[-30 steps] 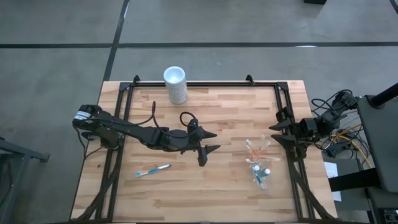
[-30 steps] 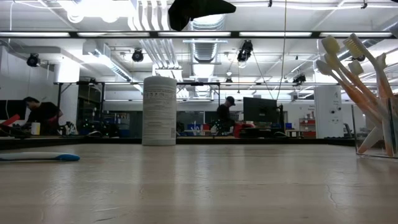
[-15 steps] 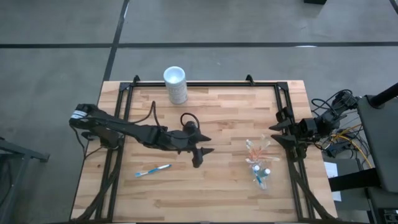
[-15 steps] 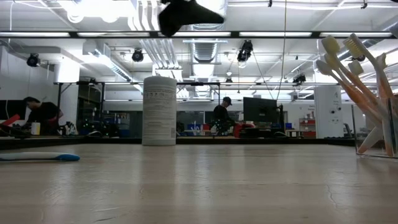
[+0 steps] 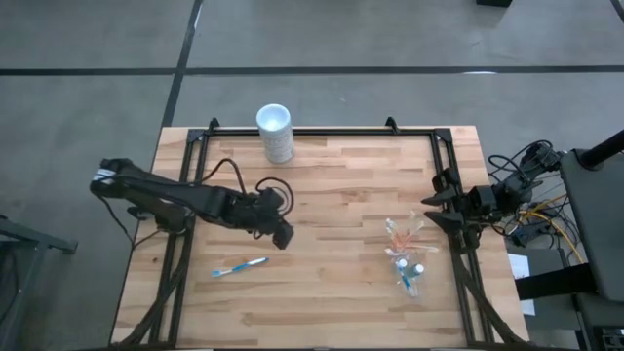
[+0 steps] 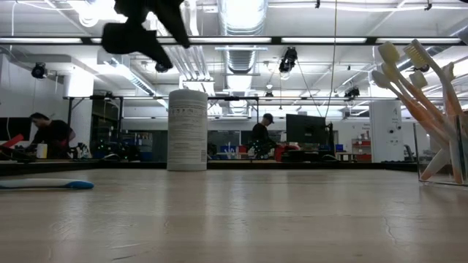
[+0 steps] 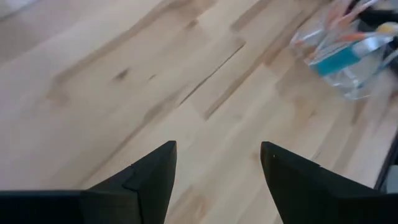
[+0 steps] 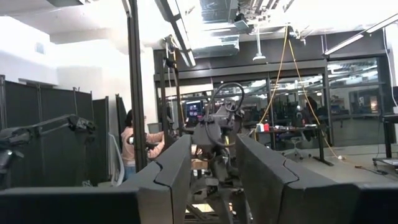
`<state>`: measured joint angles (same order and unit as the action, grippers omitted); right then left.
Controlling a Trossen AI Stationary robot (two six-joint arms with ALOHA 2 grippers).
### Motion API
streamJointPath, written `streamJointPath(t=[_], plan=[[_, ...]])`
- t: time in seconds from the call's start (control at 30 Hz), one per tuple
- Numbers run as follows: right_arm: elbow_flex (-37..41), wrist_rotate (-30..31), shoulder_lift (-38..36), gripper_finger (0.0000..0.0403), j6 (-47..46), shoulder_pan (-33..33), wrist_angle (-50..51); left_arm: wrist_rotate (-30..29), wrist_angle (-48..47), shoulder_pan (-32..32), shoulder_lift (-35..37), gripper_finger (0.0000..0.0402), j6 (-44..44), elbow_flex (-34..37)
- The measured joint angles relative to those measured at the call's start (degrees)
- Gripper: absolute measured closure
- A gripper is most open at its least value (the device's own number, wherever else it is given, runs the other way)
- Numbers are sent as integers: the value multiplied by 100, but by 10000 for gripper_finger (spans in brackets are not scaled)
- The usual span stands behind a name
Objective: Pick & Place toothbrushing station
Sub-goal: Put the blue toothbrush into the bottom section of the transparent organizer
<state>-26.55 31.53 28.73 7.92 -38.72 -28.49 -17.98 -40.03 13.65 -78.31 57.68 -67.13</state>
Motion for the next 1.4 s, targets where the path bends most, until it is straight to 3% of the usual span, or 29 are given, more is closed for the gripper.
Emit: streamJointPath(t=[0.27,0.47,0.73,0.93,1.2,1.4], plan=[[2,0,-2,277,0,-2,0,57,-790,224,121,163,802,0],[4,0,-2,271,0,-2,0,1146,-1410,295,125,163,359,0],[4,0,-2,280,2,-2,-2,1297,-1533,350,121,163,249,382],[7,0,-2,284,2,-2,-2,1837,-1170,442,119,163,237,1015],[7,1,-2,274,0,-1,-2,2263,345,556,116,163,-59,1776],[9,1,-2,271,2,-1,-2,2317,500,556,116,163,-67,2126]])
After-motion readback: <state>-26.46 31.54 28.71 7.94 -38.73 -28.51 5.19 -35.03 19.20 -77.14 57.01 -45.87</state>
